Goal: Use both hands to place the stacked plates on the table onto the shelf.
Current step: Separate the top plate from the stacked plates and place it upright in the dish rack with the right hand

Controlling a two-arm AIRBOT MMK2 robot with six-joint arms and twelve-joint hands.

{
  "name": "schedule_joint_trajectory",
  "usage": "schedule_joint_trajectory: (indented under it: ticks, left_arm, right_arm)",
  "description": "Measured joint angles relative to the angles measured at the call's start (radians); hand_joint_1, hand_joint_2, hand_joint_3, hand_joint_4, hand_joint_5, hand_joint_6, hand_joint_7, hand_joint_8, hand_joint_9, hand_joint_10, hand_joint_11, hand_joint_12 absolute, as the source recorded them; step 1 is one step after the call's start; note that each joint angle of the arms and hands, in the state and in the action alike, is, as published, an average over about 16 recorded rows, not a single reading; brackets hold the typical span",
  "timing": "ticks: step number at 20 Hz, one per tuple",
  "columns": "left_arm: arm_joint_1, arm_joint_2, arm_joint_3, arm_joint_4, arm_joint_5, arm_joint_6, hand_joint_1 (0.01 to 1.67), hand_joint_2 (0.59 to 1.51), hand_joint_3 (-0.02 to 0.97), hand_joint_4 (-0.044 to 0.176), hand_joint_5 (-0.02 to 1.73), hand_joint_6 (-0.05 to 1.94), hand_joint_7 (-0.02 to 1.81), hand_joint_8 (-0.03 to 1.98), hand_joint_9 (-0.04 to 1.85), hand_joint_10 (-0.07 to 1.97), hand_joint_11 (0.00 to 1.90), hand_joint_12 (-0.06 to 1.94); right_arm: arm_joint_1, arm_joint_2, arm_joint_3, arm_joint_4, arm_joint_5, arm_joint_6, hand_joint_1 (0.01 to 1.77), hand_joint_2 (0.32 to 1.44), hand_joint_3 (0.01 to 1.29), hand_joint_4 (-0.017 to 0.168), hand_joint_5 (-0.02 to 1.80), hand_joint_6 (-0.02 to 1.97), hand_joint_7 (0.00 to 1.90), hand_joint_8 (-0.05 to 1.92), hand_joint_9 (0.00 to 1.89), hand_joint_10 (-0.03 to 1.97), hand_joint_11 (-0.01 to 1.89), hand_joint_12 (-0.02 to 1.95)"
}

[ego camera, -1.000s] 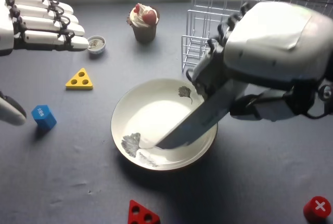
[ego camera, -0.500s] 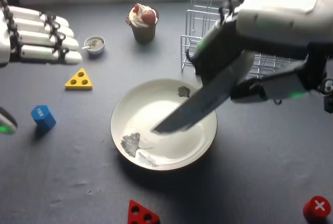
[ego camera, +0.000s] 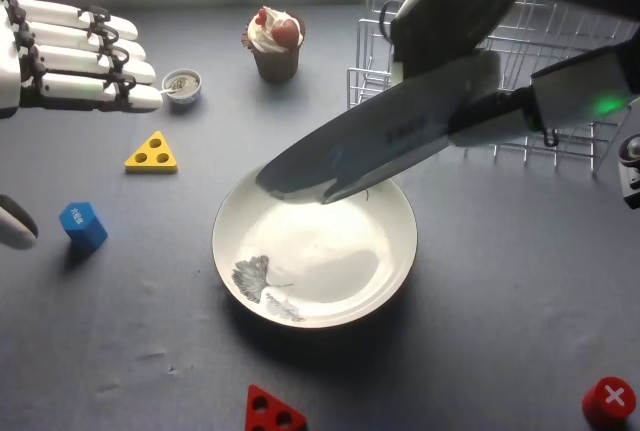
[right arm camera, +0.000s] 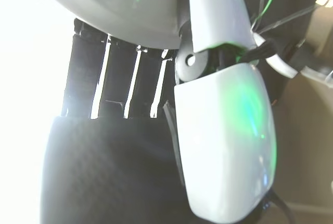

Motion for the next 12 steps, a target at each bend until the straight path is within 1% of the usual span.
schedule_joint_trajectory:
  ticks: [5,8,12]
  left_arm:
    - [0.002,-0.016,0.045,0.011,-0.035,-0.042,0.11,0.903,-0.001,0.001,0.10,0.02,0.12,0.02,0.13,0.01,0.12,0.02]
    - [0.005,-0.026,0.071,0.016,-0.067,-0.078,0.11,0.904,-0.001,0.001,0.10,0.02,0.12,0.02,0.13,0.01,0.12,0.02]
    - [0.008,-0.038,0.100,0.020,-0.118,-0.131,0.11,0.905,-0.001,0.001,0.10,0.02,0.12,0.02,0.13,0.01,0.12,0.02]
  right_arm:
    - [0.002,-0.001,0.061,0.024,0.029,0.139,1.48,0.93,0.01,-0.009,0.96,0.85,1.19,0.37,1.24,0.52,1.02,1.27]
    - [0.004,-0.002,0.095,0.054,0.039,0.194,1.48,0.93,0.01,-0.009,0.96,0.83,1.21,0.34,1.24,0.49,1.02,1.28]
    - [0.011,-0.003,0.137,0.111,0.047,0.246,1.49,0.93,0.01,-0.009,0.96,0.81,1.21,0.35,1.26,0.46,1.03,1.28]
